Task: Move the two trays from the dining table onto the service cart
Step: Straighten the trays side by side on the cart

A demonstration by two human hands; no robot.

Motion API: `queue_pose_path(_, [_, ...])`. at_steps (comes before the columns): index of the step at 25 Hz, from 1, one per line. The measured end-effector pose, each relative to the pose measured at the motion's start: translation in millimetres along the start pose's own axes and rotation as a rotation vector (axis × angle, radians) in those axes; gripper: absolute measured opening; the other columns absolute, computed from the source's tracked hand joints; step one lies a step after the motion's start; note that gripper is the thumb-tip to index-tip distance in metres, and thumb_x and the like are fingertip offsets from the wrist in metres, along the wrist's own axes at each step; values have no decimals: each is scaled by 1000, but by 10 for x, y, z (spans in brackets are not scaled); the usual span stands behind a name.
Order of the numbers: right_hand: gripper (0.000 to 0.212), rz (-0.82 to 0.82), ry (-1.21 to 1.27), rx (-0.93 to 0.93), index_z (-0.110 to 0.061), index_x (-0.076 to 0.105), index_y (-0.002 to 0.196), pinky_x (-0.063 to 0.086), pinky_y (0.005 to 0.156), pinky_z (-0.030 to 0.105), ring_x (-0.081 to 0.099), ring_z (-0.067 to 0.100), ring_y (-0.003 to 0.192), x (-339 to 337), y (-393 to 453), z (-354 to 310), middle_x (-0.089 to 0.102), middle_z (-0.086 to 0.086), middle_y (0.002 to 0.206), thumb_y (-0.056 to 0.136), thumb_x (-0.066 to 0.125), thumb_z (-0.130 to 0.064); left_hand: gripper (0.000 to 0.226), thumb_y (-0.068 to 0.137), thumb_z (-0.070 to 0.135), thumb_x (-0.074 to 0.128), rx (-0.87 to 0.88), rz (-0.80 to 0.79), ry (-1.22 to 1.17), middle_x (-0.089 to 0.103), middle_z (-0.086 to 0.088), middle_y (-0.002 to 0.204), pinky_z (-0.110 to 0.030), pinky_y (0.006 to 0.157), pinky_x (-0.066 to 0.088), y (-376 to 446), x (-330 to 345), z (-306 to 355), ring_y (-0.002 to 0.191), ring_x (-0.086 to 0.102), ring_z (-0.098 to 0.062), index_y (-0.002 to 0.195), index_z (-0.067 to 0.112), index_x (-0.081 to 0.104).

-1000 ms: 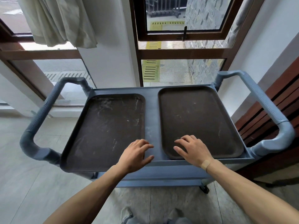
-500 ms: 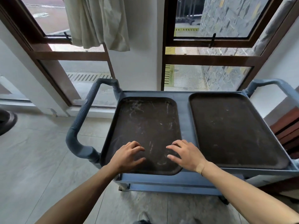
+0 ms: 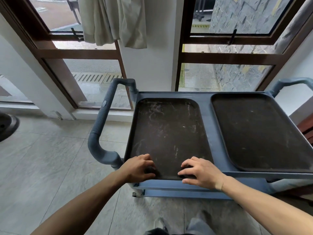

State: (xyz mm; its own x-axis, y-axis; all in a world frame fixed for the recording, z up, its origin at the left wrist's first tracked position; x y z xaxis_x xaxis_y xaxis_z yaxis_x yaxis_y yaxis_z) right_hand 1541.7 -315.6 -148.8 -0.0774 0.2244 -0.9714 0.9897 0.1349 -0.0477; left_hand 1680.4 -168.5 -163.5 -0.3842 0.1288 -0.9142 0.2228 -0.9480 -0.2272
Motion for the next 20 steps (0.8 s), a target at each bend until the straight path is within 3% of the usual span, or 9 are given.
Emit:
queue_pose_path(3, [23,39,24,-51,-34,76,104,57,61,32,64,16,85,-34,-9,-90,71,-8,101,89,63,-44,29,88,49,61,16,-37,-40,61,10,105,-32,74,57,0,8,17,87,60,-9,110,32,70])
queue_pose_path(9, [18,61,-22,-103,-22,77,100,56,53,33,68,19,72,-21,18,-148,72,-3,89,89,66,-31,27,94,38,55,152,-43,123,65,2,95,-34,67,54,-24,17,185,80,63,-19,99,19,73])
queue_pose_path(16, [22,87,-37,8,-22,76,105,55,61,35,68,22,80,-69,196,98,72,-2,94,94,61,-31,25,98,30,51,109,82,220,64,-3,91,-33,59,46,144,-172,156,79,63,-25,93,15,70])
queue_pose_path(20, [32,-23,-29,73,-25,71,118,52,73,36,65,21,96,102,259,204,70,-4,109,100,48,-37,28,100,31,46,33,30,263,64,-2,100,-35,68,52,237,-50,94,88,64,-24,103,17,70])
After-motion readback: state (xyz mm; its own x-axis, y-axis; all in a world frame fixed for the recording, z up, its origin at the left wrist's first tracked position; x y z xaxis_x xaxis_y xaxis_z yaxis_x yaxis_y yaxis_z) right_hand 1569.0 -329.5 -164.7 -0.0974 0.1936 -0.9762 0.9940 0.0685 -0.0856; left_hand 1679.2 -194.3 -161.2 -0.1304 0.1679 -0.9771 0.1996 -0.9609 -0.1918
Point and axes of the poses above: each hand's wrist, its own y-axis towards the middle knuckle, its own x-axis out of the palm, z = x × y, the point moved 8 cm from there along y, towards the middle knuckle
